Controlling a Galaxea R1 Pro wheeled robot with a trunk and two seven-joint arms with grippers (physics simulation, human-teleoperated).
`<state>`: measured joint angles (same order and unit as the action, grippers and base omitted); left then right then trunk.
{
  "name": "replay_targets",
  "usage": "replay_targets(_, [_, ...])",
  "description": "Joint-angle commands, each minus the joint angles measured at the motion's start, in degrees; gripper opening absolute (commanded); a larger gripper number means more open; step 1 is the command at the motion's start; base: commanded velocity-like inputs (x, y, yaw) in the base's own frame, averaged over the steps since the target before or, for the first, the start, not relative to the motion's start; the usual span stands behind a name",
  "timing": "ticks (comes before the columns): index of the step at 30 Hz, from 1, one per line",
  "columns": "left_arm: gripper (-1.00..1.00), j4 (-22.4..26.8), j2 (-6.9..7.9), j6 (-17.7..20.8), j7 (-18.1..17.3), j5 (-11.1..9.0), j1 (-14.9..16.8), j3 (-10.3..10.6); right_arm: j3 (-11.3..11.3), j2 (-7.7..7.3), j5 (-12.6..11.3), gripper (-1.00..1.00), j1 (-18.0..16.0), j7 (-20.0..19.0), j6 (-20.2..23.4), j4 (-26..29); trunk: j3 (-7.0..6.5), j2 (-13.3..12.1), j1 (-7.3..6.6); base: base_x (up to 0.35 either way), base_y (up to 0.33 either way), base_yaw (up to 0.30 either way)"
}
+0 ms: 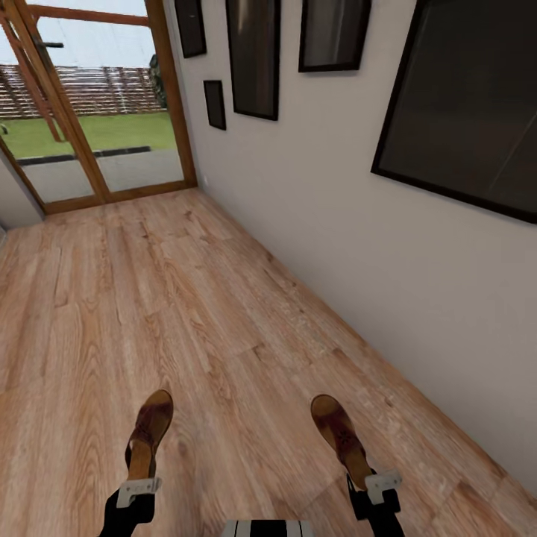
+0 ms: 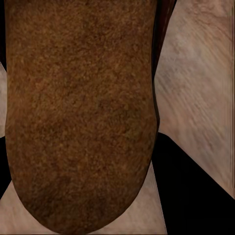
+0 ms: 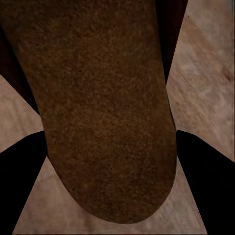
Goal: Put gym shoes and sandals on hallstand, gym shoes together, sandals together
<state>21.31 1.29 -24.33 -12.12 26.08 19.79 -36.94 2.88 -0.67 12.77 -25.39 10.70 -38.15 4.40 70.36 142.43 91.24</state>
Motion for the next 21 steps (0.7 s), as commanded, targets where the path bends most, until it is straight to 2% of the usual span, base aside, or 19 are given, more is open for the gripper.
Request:
replay_targets(1, [-1.0, -0.1, -0.01, -0.6, -0.4, 0.1, -0.5, -0.5, 0.3, -0.03, 0.4, -1.0, 0.3, 0.5, -0.1, -0.2, -0.23, -0.4, -0.23, 0.0, 0.0, -0.164])
replay_targets(7, [-1.0, -0.6, 0.02, -1.9, -0.5, -0.2, -1.5, -0.5, 0.2, 0.05, 0.3, -1.0, 0.9, 0.6, 0.1, -0.5, -1.63, -2.8, -1.55, 0.0, 0.0, -0.113])
replay_targets(21, [-1.0, -0.6, 0.03, -2.2, -0.5, -0.4, -2.5, -0.6, 0.3, 0.75, 0.3, -1.0, 1.0, 0.5, 0.1, -0.5, -4.19, -8.4, -4.63, 0.0, 0.0, -0.006])
